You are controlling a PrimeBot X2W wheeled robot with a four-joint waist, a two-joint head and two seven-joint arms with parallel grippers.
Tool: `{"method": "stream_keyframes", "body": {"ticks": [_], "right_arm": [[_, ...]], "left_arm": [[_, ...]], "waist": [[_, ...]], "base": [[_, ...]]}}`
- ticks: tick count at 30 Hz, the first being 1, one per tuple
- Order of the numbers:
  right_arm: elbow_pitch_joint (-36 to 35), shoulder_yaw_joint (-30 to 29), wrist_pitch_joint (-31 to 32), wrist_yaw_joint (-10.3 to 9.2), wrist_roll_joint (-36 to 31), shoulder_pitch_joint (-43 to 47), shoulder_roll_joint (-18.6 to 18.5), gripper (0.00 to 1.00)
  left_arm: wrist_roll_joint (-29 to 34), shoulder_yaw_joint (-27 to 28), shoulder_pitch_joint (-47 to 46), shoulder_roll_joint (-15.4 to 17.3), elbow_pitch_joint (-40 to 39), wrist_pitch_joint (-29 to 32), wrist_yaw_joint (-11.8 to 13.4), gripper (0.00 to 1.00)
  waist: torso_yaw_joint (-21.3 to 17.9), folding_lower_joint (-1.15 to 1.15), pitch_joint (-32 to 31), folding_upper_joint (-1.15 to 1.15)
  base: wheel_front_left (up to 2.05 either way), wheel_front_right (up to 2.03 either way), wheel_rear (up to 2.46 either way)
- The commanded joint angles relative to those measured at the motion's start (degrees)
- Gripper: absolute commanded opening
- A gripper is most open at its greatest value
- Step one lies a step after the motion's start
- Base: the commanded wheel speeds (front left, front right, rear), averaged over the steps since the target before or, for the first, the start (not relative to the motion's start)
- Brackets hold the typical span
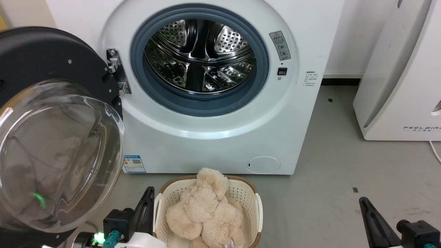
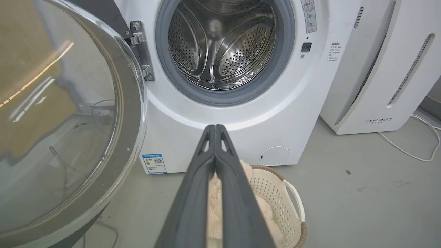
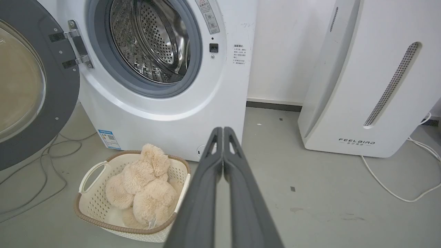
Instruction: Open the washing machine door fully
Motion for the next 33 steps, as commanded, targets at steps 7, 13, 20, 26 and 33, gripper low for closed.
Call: {"method": "stream_keyframes", "body": {"ticks": [7,13,20,26,33], "right_arm": [[0.5,0.4,0.1,-0.01,-0.5,-1.7,0.0,0.00],[0.9,0.6,0.1,-0.01,-0.7,-2.2,0.1,0.00],[1.3,0.9,0.2,-0.01,-0.8,-2.9,0.1,0.00],[1.6,1.1,0.2,-0.02,-1.0,-3.4,0.1,0.00],[2.0,1.4,0.2,-0.02,-1.2,-4.1,0.1,0.00]], "left_arm": [[1.2,1.3,-0.3,-0.9,-0.5,0.5,-0.8,0.00],[2.0,2.1,-0.4,-1.4,-0.7,0.8,-1.3,0.00],[2.8,3.1,-0.4,-2.0,-0.9,1.2,-1.9,0.00],[3.6,3.9,-0.5,-2.6,-1.1,1.5,-2.4,0.00],[4.5,4.9,-0.6,-3.1,-1.3,1.9,-3.0,0.00]], "waist": [[-0.1,0.00,0.2,0.00],[-0.2,0.00,0.3,0.00],[-0.3,0.00,0.5,0.00],[-0.4,0.00,0.6,0.00],[-0.5,0.00,0.8,0.00]], "base": [[0.00,0.00,0.00],[0.00,0.00,0.00],[0.00,0.00,0.00],[0.00,0.00,0.00],[0.00,0.00,0.00]]}}
